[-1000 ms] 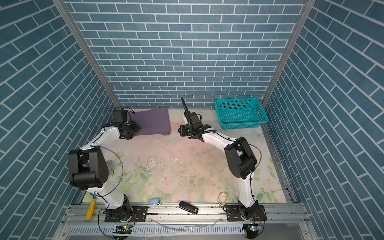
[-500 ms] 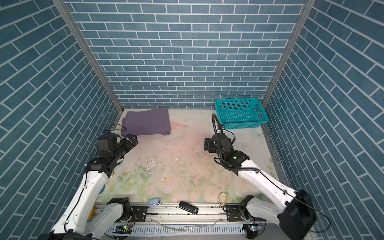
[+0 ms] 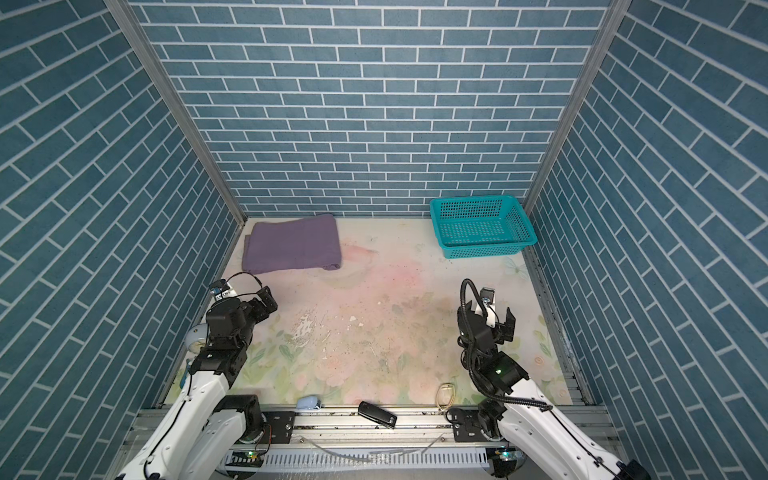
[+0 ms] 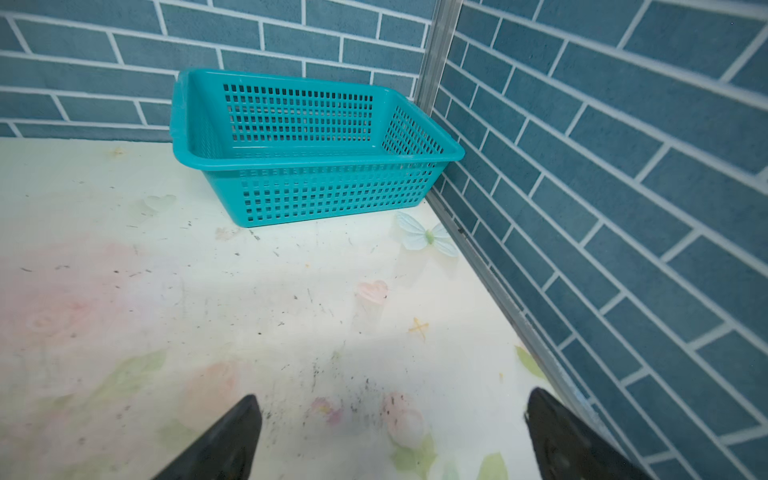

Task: Fold and stack the trousers

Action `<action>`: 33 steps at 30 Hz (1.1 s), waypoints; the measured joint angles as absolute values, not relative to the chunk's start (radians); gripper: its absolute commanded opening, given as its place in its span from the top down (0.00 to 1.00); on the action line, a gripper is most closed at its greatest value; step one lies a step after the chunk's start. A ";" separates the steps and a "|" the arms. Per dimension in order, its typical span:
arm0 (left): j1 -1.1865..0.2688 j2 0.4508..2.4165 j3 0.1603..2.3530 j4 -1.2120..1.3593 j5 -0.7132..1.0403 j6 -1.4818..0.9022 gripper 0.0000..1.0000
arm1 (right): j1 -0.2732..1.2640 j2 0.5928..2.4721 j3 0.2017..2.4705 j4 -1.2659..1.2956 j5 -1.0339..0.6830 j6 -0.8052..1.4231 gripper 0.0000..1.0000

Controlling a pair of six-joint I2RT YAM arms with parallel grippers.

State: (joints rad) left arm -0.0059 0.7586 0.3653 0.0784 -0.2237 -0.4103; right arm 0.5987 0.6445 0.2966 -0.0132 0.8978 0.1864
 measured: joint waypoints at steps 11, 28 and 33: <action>-0.007 1.106 0.341 0.354 -0.411 -0.287 0.01 | 0.387 1.029 0.274 0.339 0.869 0.089 0.01; -0.004 1.383 0.331 0.718 -0.423 -0.149 0.01 | 0.230 1.446 0.465 0.591 0.664 0.073 0.01; -0.011 1.490 0.326 0.869 -0.275 -0.055 0.01 | 0.186 1.387 0.413 0.648 0.587 0.074 0.01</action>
State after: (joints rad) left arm -0.0109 1.4899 0.3264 0.8692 -0.2749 -0.0551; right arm 0.1860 1.3869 0.4126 0.6479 0.5865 0.0742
